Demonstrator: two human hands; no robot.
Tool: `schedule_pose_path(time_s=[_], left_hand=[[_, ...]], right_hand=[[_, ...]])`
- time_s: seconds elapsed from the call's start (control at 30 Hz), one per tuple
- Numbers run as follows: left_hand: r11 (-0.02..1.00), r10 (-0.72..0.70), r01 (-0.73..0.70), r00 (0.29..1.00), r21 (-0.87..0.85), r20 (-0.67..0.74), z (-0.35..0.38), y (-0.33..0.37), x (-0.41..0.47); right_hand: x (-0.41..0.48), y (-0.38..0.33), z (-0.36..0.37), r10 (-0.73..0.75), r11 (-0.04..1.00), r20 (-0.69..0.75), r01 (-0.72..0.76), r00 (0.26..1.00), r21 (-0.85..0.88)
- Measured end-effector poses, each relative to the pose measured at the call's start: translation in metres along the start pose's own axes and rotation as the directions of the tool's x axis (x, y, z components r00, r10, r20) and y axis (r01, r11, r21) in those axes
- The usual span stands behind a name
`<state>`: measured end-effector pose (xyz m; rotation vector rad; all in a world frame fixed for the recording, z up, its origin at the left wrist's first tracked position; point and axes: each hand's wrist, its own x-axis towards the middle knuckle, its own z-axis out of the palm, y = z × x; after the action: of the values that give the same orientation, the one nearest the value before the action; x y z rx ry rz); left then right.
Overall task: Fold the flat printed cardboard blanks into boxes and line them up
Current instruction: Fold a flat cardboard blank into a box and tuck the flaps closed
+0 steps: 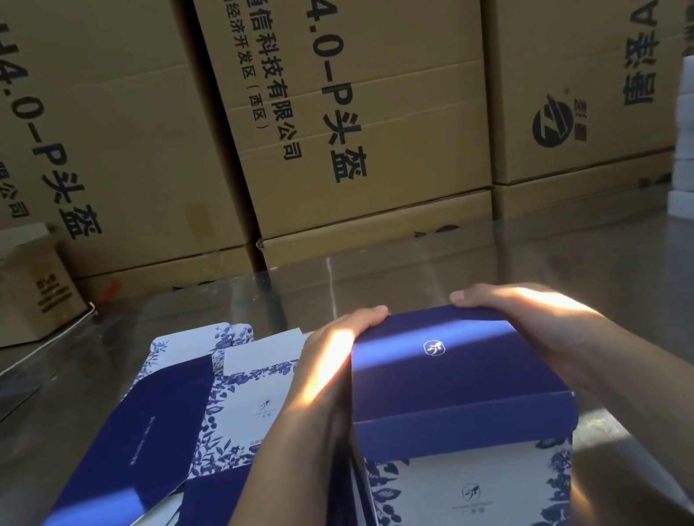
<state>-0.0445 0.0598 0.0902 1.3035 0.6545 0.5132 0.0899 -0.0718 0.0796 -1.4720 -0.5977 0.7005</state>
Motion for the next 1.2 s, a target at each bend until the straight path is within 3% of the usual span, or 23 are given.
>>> schedule_pose_path(time_s=[0.33, 0.43, 0.53, 0.6, 0.67, 0.73, 0.77, 0.9, 1.0, 1.13, 1.2], left_hand=[[0.999, 0.033, -0.033, 0.997, -0.006, -0.066, 0.003, 0.002, -0.005], [0.999, 0.019, -0.017, 0.999, 0.045, -0.037, 0.006, 0.005, 0.002], [0.998, 0.047, -0.046, 0.999, 0.045, -0.027, 0.003, 0.002, 0.004], [0.995, 0.101, -0.1, 0.995, 0.025, -0.019, 0.0, -0.002, -0.002], [0.992, 0.122, -0.122, 0.993, -0.016, -0.004, -0.002, -0.004, -0.007], [0.991, 0.119, -0.118, 0.993, -0.054, 0.001, -0.003, -0.004, -0.007], [0.992, 0.118, -0.118, 0.993, -0.052, -0.002, -0.003, -0.003, -0.006], [0.991, 0.127, -0.128, 0.992, -0.042, -0.027, -0.004, -0.005, -0.005], [0.993, 0.097, -0.1, 0.994, -0.062, -0.047, -0.004, -0.006, -0.003], [0.983, 0.11, -0.121, 0.99, -0.14, -0.083, -0.006, -0.009, 0.007], [0.977, 0.163, -0.183, 0.971, -0.108, -0.173, -0.007, -0.008, 0.012]], right_hand=[[-0.004, -0.001, 0.002, -0.055, 0.998, 0.001, 0.055, 0.998, -0.032], [-0.007, -0.001, 0.006, -0.214, 0.973, -0.025, 0.211, 0.976, -0.09], [-0.016, -0.008, 0.009, -0.436, 0.882, -0.028, 0.421, 0.899, -0.212], [-0.03, -0.016, 0.006, -0.564, 0.765, 0.185, 0.593, 0.805, -0.25], [-0.044, -0.021, 0.005, -0.566, 0.633, 0.481, 0.727, 0.67, -0.268], [-0.052, -0.021, 0.006, -0.518, 0.524, 0.633, 0.799, 0.575, -0.297], [-0.053, -0.021, 0.006, -0.502, 0.501, 0.658, 0.809, 0.561, -0.308], [-0.052, -0.023, 0.004, -0.435, 0.547, 0.688, 0.777, 0.581, -0.311], [-0.048, -0.022, 0.003, -0.429, 0.524, 0.678, 0.776, 0.597, -0.351], [-0.032, -0.014, 0.003, -0.495, 0.489, 0.536, 0.729, 0.684, -0.478], [-0.021, -0.008, 0.005, -0.556, 0.475, 0.42, 0.689, 0.717, -0.548]])
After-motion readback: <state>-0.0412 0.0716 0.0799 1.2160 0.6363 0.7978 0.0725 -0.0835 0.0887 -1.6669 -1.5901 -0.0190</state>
